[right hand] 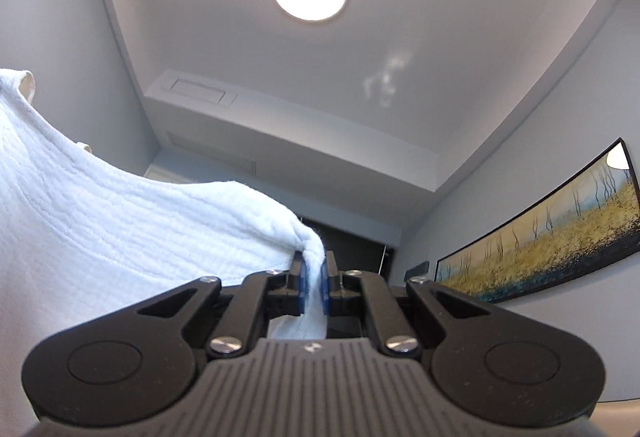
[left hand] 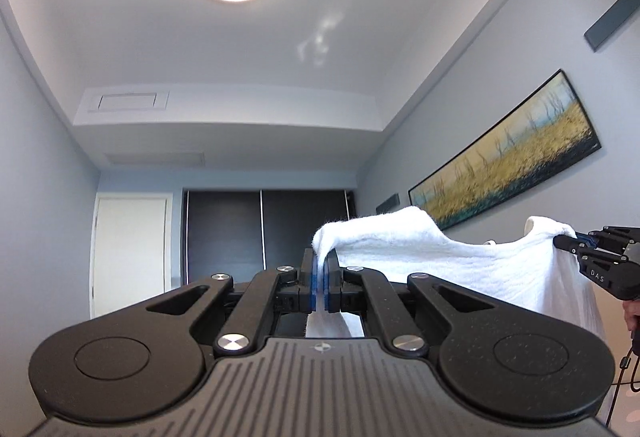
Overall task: Fold clothes
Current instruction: 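Lift the shirt high with both tools to shake it out, then lower the shirt flat onto the bed and open both tools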
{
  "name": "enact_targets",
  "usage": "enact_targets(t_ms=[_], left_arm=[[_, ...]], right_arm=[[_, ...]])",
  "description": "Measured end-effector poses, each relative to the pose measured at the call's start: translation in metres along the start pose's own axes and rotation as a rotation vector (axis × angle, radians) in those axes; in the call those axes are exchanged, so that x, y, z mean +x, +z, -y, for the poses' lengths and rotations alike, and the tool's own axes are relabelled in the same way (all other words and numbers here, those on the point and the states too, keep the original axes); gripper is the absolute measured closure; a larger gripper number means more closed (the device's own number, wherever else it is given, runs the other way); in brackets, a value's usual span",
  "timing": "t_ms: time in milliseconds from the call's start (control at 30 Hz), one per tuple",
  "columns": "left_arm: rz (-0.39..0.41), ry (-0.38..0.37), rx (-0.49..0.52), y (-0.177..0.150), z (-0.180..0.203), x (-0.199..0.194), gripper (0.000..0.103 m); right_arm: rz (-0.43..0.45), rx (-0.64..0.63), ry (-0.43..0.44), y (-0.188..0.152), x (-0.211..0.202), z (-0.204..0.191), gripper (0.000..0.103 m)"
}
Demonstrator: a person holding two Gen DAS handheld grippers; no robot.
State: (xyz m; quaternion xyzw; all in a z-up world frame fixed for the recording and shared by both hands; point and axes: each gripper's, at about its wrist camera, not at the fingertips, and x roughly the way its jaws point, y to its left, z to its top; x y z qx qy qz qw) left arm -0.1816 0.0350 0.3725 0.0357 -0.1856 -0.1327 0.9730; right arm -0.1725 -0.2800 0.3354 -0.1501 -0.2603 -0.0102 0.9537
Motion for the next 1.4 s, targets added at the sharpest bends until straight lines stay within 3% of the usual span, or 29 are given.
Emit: enact_targets(t_ms=[233, 333, 467, 700, 867, 1100, 1233, 1400], left_arm=[[0.07, 0.015, 0.016, 0.007, 0.008, -0.006, 0.102], [0.058, 0.02, 0.011, 0.003, 0.007, 0.002, 0.102], [-0.037, 0.031, 0.004, -0.015, 0.0, 0.026, 0.102], [-0.277, 0.029, 0.026, -0.083, -0.004, 0.111, 0.102], [-0.451, 0.019, 0.061, -0.151, -0.008, 0.181, 0.102], [-0.734, 0.003, 0.125, -0.297, -0.018, 0.291, 0.102], [-0.887, 0.007, 0.136, -0.387, -0.03, 0.343, 0.102], [-1.013, 0.026, 0.097, -0.489, -0.053, 0.373, 0.102]], right_arm=[[0.099, 0.028, -0.006, 0.002, -0.032, -0.004, 0.094], [0.101, 0.023, 0.007, -0.004, -0.033, -0.008, 0.094], [0.046, 0.008, 0.025, -0.024, -0.013, -0.01, 0.094], [-0.171, 0.024, 0.082, -0.096, 0.036, -0.022, 0.094], [-0.361, 0.024, 0.131, -0.168, 0.078, -0.042, 0.094], [-0.626, -0.01, 0.183, -0.29, 0.155, -0.081, 0.094], [-0.783, -0.045, 0.198, -0.377, 0.205, -0.112, 0.094], [-0.953, -0.03, 0.221, -0.489, 0.248, -0.145, 0.094]])
